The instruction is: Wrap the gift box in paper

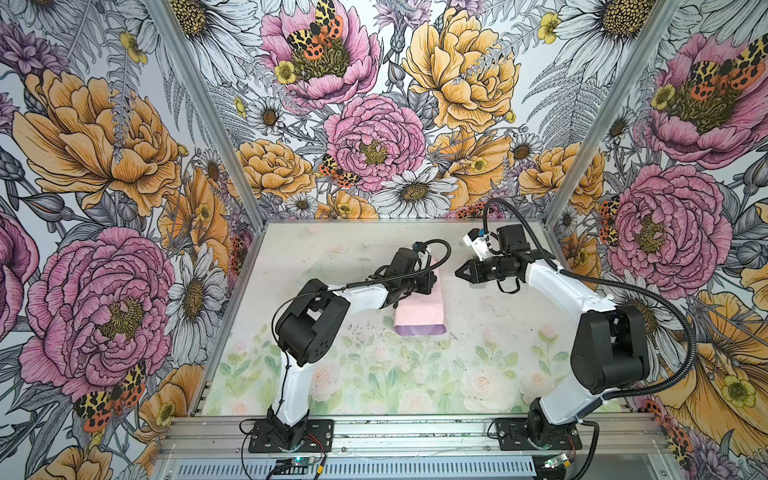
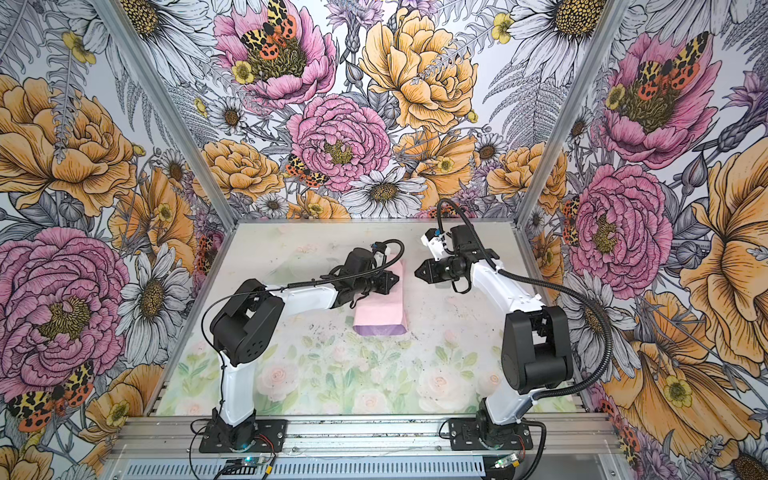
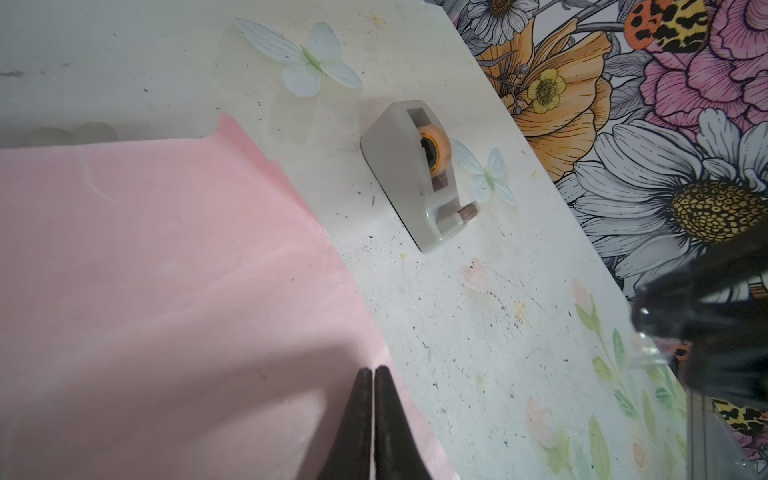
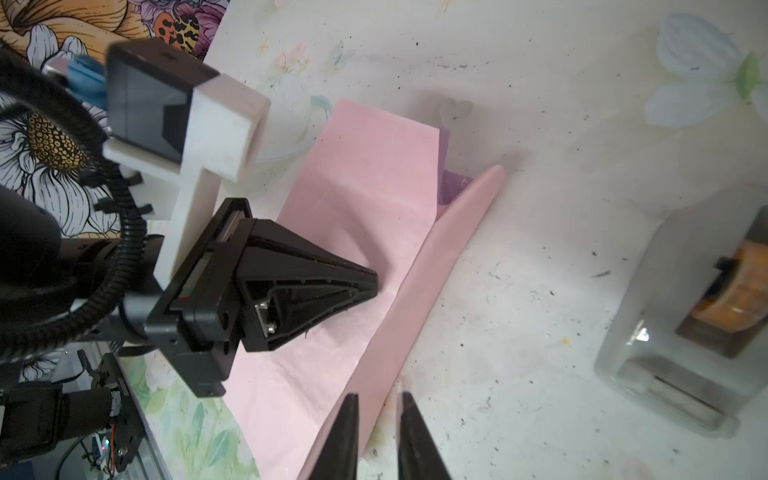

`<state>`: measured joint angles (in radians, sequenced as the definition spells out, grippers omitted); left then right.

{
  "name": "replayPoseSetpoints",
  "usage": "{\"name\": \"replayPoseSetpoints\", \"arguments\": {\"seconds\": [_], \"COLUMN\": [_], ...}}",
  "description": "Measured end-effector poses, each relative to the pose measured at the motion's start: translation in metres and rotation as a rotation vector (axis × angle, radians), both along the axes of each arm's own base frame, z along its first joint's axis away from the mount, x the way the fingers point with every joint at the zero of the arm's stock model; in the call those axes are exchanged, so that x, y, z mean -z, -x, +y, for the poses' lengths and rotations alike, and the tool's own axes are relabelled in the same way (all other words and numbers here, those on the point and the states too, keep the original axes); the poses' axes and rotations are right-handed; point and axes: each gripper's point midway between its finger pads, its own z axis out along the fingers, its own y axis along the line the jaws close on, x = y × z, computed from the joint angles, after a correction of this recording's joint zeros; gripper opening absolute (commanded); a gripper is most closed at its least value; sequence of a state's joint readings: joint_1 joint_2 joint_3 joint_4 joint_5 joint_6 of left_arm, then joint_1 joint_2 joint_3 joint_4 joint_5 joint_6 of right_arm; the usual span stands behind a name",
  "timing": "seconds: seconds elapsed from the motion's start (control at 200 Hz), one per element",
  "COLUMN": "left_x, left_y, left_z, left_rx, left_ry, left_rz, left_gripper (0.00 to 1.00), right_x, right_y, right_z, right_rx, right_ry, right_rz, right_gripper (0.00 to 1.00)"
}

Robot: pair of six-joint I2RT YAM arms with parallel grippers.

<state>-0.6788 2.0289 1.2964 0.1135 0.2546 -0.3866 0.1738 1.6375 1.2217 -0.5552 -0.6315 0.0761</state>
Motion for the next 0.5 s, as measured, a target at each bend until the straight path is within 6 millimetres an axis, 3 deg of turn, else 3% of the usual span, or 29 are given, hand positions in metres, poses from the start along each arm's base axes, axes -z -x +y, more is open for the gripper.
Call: {"name": "replayPoseSetpoints", "arguments": {"seconds": [0.18, 0.5], "left_x": [0.0, 0.0], "left_y": [0.0, 0.0], "left_z": [0.0, 0.0], "left_rx": [0.0, 0.0], "left_ry": [0.0, 0.0], "left_rz": [0.0, 0.0], "left_gripper": [0.08, 0.08], "right_x": [0.012, 0.029], "right_y": [0.008, -0.004], "right_z": [0.028, 0.029], "right_rx": [-0.006, 0.037], "right_ry": [-0.024, -0.026], "right_rz": [0.035, 0.066], "right_gripper": [0.2, 0.22]}}
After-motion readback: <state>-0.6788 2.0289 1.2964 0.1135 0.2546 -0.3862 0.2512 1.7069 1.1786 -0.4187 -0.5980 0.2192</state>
